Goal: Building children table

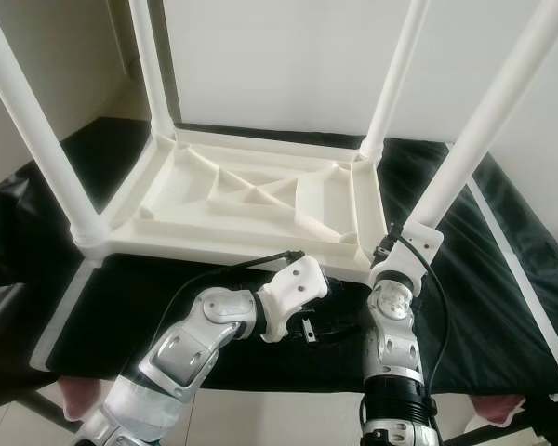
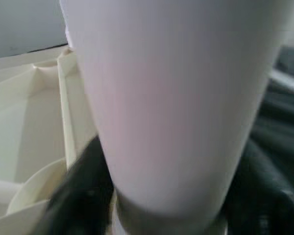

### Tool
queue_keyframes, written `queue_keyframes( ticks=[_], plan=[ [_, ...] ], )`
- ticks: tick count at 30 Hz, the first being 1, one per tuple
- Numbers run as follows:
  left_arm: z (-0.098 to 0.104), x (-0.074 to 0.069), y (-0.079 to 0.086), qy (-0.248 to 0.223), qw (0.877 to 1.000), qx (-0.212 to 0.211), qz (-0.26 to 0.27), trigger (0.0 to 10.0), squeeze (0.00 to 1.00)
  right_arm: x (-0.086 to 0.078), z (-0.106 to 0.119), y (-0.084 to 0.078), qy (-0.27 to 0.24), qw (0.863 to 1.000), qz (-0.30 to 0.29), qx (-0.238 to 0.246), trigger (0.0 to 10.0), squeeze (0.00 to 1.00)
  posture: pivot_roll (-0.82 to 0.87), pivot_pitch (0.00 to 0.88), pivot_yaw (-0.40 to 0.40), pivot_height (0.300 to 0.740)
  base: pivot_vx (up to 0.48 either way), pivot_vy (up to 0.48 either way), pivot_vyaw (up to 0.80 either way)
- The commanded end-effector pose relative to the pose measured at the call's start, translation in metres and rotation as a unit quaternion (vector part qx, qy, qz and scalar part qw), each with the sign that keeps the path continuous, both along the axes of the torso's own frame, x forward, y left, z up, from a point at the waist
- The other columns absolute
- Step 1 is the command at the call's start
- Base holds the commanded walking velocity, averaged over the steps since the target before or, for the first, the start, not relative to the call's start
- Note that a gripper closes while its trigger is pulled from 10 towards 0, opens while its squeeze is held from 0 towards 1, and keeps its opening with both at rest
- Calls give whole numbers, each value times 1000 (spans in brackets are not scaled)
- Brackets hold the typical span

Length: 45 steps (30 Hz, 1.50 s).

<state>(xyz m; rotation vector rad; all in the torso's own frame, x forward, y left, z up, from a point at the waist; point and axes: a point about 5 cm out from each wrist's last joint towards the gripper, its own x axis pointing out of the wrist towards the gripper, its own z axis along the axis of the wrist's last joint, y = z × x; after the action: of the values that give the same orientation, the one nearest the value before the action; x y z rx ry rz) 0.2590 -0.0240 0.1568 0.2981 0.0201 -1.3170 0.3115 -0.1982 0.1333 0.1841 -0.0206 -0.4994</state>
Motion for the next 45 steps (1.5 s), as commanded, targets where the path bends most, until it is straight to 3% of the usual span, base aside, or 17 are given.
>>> queue_keyframes(
  ticks=[1,2,8,9,11,15,17,21,28,32,38,41,45],
  plan=[
    [4,2,-2,-15,1000,-8,23,10000,0,-1,-6,0,11,1000,-2,12,10000,639,-12,0,-53,740,0,0,0],
    [4,1,-2,-15,1000,-8,23,10000,0,0,-4,-1,4,1000,4,11,10000,1000,-11,0,-54,740,0,0,0],
    [4,0,-2,-13,1000,-9,22,10000,0,5,6,-7,-19,998,53,-6,10000,1000,-9,0,-54,740,0,0,0],
    [4,0,-2,-12,1000,-9,22,10000,0,7,11,-8,-31,996,84,-8,10000,0,-10,0,-53,740,0,0,0],
    [4,-1,-3,-11,1000,-10,22,10000,0,9,18,-11,-42,990,136,-20,10000,0,-12,0,-51,740,0,0,0],
    [4,-1,-3,-10,1000,-10,21,10000,0,9,20,-18,-34,986,159,-42,10000,0,-11,0,-53,740,0,0,0],
    [4,-1,-3,-9,1000,-10,22,10000,0,6,22,-30,-27,978,191,-75,10000,0,-10,0,-53,740,0,0,0],
    [4,-1,-2,-9,1000,-9,21,10000,0,-1,25,-38,-29,967,227,-114,10000,0,-10,0,-54,740,0,0,0],
    [4,-1,-1,-7,1000,-9,23,10000,0,-12,22,-47,-22,947,296,-121,10000,0,-12,0,-49,740,0,0,0],
    [4,0,0,-7,1000,-8,24,10000,0,-21,12,-58,19,919,364,-153,10000,0,-18,0,-42,740,0,0,0],
    [4,0,-1,-4,1000,-6,19,10000,0,-20,8,-67,52,896,401,-185,10000,0,-27,0,-27,740,0,0,0],
    [-3,-5,-1,5,1000,13,-8,10000,0,-15,10,-69,57,885,419,-195,10000,0,-27,0,-24,740,0,0,0],
    [-5,-7,-1,12,1000,17,-15,10000,0,-12,11,-69,56,882,425,-196,10000,0,-27,0,-24,740,0,0,0]
  ],
)
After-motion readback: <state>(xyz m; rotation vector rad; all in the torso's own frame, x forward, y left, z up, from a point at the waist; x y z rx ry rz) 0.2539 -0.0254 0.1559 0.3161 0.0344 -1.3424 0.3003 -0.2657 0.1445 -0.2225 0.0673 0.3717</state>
